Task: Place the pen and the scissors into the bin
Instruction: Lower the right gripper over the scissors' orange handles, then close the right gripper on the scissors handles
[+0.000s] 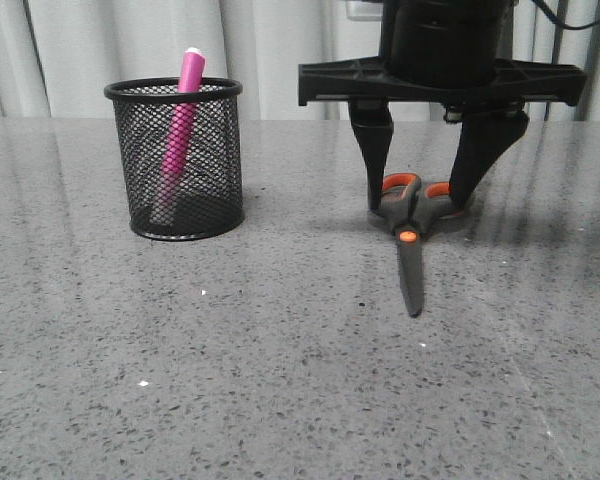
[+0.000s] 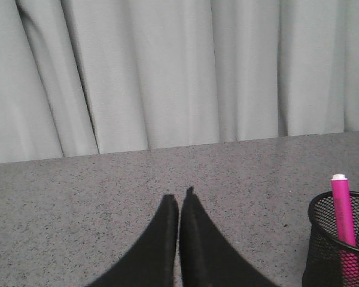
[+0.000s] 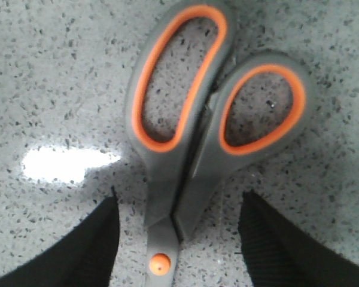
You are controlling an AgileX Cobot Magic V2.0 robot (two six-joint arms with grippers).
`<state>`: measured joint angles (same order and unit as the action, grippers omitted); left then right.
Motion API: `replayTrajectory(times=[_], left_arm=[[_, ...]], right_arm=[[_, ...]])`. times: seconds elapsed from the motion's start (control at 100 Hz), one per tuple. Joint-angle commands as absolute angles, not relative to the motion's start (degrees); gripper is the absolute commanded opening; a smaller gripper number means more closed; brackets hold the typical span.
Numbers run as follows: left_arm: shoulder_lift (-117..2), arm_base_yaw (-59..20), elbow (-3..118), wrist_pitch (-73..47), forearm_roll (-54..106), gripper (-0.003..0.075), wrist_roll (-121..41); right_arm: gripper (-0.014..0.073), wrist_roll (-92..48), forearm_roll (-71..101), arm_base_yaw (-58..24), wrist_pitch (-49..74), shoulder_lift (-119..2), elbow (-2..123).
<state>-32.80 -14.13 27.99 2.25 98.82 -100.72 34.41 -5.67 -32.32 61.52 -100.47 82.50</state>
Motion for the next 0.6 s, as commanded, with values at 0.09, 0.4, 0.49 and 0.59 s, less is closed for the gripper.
replayTrajectory(times=[0.09,0.4,0.49,0.59], left_arm=[[-32.78,-14.19,29.56,1.19,98.98,-0.0022,-100.31],[-32.78,-14.19,29.56,1.19,98.98,-0.0022,-100.31],[-32.78,-14.19,29.56,1.19,98.98,-0.0022,-100.31],[-32.78,-14.19,29.56,1.19,98.98,-0.0022,-100.31]], right_arm=[[0.0392,34.98,-6.76,-32.47,59.47,-99.1,84.26],[0.0392,36.23,-7.38,-32.47,59.23,-99.32,84.26],[0.0393,36.33,-7.38,-32.47,59.23,-99.44,84.26],[0.0393,36.75,-7.55,-32.47,59.42,-99.54,84.26]])
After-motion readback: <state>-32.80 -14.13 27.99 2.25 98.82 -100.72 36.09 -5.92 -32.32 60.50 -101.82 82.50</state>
